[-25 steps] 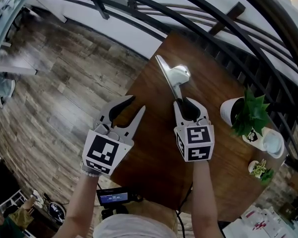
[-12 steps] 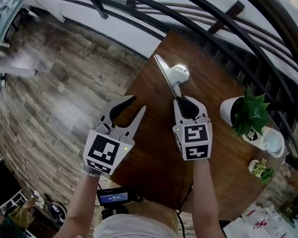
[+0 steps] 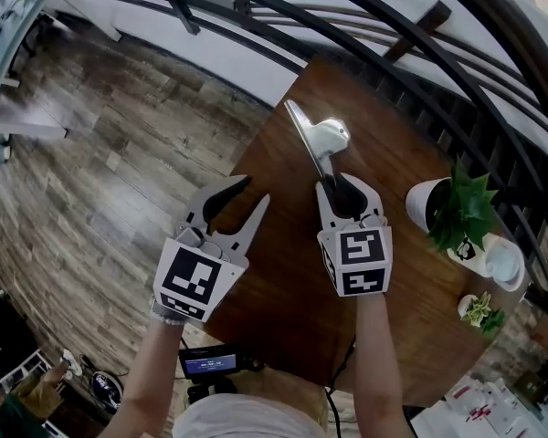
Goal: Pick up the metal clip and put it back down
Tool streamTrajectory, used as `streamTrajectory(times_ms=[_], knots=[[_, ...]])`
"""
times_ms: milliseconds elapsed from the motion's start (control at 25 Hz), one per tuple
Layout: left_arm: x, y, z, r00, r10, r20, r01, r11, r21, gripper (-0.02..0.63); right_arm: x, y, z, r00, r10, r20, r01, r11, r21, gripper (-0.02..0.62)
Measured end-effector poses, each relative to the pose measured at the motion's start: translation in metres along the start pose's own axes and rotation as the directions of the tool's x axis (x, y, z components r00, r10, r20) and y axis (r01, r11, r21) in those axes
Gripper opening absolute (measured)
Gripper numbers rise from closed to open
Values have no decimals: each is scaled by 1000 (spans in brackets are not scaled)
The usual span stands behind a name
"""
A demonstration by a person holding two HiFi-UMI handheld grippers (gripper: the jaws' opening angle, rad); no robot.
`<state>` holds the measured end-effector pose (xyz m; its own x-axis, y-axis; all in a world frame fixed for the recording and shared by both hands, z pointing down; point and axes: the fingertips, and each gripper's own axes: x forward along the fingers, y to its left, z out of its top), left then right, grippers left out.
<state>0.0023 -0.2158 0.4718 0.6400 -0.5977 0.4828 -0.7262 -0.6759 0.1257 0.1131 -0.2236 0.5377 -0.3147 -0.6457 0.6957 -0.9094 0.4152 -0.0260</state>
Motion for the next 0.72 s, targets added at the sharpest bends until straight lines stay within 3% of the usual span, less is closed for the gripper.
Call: streamTrajectory(times_ms=[360, 720], knots=[[0, 1, -1, 1000, 4, 1, -4, 1000, -4, 115, 11, -2, 1, 1000, -5, -5, 5, 1000, 8, 122], [1, 2, -4, 1000, 5, -5, -5, 1000, -8, 115, 8, -2, 8, 999, 25, 31, -26, 999, 45, 26]])
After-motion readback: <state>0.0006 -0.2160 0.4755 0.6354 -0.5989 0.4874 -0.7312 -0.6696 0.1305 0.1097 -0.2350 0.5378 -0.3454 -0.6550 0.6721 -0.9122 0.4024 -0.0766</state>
